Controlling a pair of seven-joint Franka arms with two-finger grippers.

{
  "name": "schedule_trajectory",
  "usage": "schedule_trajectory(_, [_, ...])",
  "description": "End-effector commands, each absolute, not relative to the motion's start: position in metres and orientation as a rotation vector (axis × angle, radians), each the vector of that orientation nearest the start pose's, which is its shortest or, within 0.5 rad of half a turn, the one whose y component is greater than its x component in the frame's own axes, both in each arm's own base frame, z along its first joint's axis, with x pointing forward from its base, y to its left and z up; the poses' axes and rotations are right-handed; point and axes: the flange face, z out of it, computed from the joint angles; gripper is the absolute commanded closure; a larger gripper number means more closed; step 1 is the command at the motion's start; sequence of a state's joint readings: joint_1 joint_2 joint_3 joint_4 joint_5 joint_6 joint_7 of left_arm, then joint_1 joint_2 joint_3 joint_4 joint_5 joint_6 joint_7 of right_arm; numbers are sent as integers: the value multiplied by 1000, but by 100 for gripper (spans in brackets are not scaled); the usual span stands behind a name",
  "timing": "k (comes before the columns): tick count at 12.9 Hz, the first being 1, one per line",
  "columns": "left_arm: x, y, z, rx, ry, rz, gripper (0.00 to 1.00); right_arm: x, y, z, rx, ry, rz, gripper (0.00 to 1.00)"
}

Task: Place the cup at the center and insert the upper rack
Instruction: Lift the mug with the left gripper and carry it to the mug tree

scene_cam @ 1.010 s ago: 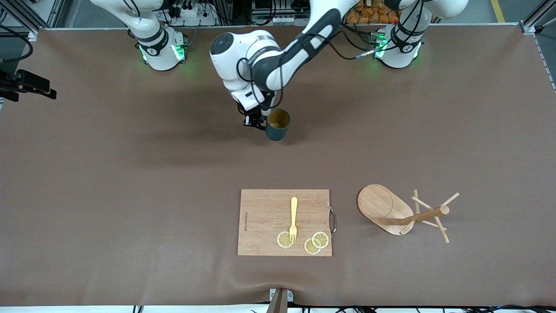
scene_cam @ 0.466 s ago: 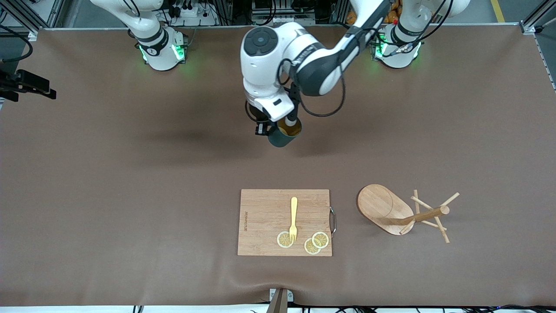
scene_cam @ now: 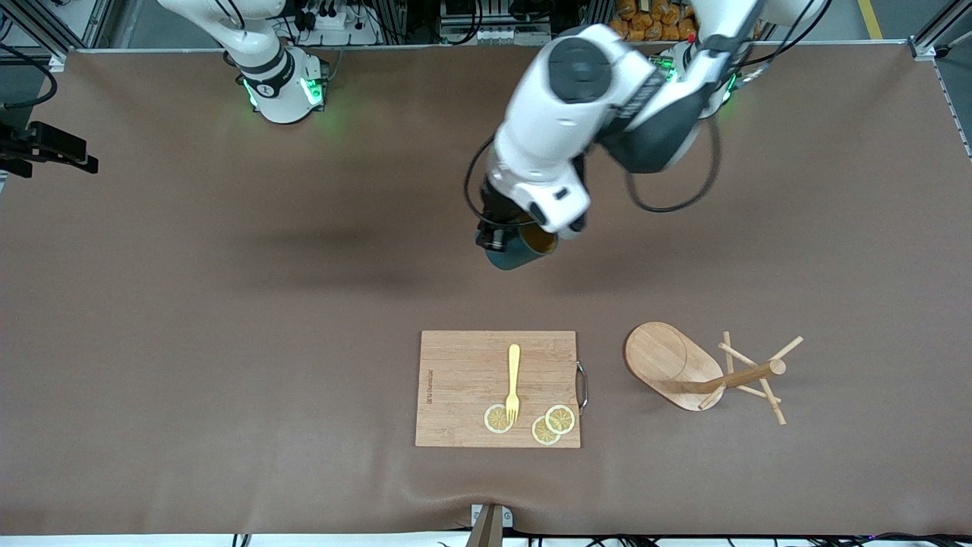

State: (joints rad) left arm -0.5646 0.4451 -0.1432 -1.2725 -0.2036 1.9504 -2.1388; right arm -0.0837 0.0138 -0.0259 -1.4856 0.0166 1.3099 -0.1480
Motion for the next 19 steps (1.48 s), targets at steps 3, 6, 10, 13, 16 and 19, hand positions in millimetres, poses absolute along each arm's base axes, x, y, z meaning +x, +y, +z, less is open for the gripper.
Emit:
schedule_trajectory(3, [591,-360,552,-2513,-2303,658,100,523,-55,641,-3086,-50,279,0])
schedule_trajectory(6, [616,-300,551,-2580,-2229,884,100,523,-54,641,-3086,-55,279,0])
schedule_trajectory(10, [643,-234,539,-2627,-2196,1098,100,523,-55,641,-3086,-53,279,0])
schedule_trajectory(13, [662,-188,510,-2637,-2160,1322,100,523,-54,641,-3087,-53,279,0])
schedule_trajectory(16, [676,-144,491,-2678,-2124,1525,100,523,-55,641,-3086,-55,279,0])
schedule_trajectory(19, [685,-113,474,-2713,-2103,1699,100,523,-54,641,-3087,-53,279,0])
